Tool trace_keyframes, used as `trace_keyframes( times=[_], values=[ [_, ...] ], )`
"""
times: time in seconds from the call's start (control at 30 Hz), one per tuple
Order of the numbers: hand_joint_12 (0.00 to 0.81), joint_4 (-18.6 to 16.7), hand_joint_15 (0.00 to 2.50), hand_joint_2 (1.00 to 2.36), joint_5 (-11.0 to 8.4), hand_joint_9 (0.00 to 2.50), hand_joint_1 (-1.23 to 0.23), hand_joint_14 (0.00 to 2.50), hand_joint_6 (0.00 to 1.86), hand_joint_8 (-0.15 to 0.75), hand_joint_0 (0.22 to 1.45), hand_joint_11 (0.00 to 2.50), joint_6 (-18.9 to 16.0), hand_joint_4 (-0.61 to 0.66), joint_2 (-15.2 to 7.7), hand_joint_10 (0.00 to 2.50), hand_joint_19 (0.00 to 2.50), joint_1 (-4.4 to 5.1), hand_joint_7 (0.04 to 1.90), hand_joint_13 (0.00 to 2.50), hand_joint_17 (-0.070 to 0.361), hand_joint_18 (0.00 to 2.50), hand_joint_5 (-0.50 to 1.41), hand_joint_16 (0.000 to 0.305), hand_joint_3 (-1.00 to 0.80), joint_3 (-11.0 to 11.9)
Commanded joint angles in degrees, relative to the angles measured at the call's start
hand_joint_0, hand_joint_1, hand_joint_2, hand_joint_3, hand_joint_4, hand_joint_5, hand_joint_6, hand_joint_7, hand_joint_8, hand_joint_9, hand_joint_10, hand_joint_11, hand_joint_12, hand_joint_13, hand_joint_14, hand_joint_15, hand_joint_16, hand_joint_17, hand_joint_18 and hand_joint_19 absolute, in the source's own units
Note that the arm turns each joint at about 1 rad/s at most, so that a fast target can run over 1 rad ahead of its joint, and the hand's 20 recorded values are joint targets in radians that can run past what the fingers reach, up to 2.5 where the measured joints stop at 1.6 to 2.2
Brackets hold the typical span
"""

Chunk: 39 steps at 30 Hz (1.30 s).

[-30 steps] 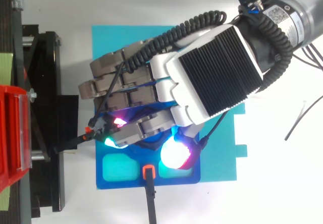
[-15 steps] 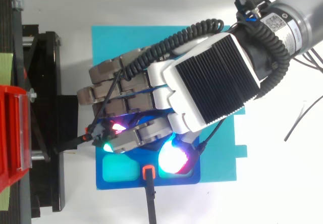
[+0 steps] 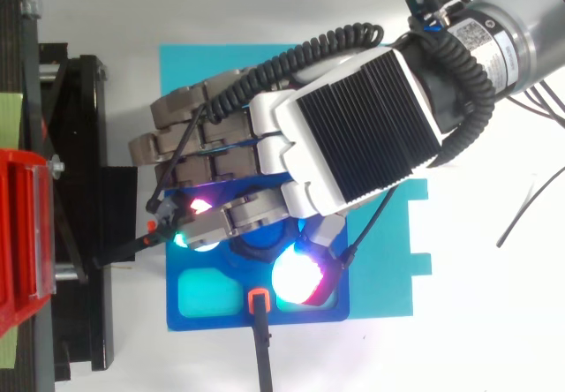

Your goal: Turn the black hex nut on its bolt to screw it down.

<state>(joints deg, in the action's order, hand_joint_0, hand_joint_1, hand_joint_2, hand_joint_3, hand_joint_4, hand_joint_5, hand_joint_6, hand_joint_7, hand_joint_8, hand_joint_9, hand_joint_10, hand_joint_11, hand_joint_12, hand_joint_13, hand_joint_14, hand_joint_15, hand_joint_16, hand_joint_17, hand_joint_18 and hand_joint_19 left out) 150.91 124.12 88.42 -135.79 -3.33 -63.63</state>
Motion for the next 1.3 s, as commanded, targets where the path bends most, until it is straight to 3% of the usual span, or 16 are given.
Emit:
trace_keyframes(
  times=[0.0, 0.2, 0.6, 1.27],
  values=[
    [0.325, 0.0, 0.14, 1.00, -0.10, 0.78, -0.52, 0.01, 0.62, 0.273, 0.52, 0.32, 0.0, 0.26, 0.0, 0.01, 0.38, -0.01, 1.24, 0.62, 0.116, 0.60, -0.13, 0.052, -0.46, 0.0],
    [0.329, 0.2, 0.14, 1.00, -0.10, 0.79, -0.51, 0.01, 0.63, 0.279, 0.50, 0.32, 0.1, 0.27, -0.1, 0.01, 0.38, -0.01, 1.21, 0.62, 0.119, 0.61, -0.13, 0.053, -0.48, 0.0],
    [0.314, 0.3, 0.14, 1.01, -0.10, 0.79, -0.62, 0.01, 0.67, 0.266, 0.56, 0.33, 0.1, 0.24, 0.0, 0.01, 0.37, -0.10, 1.20, 0.63, 0.111, 0.60, -0.14, 0.049, -0.33, -0.1],
    [0.316, 0.3, 0.14, 1.01, 0.07, 0.80, -0.66, 0.01, 0.69, 0.273, 0.54, 0.34, 0.1, 0.26, 0.0, 0.01, 0.36, -0.01, 1.16, 0.63, 0.113, 0.62, -0.15, 0.050, -0.40, -0.1]
  ],
)
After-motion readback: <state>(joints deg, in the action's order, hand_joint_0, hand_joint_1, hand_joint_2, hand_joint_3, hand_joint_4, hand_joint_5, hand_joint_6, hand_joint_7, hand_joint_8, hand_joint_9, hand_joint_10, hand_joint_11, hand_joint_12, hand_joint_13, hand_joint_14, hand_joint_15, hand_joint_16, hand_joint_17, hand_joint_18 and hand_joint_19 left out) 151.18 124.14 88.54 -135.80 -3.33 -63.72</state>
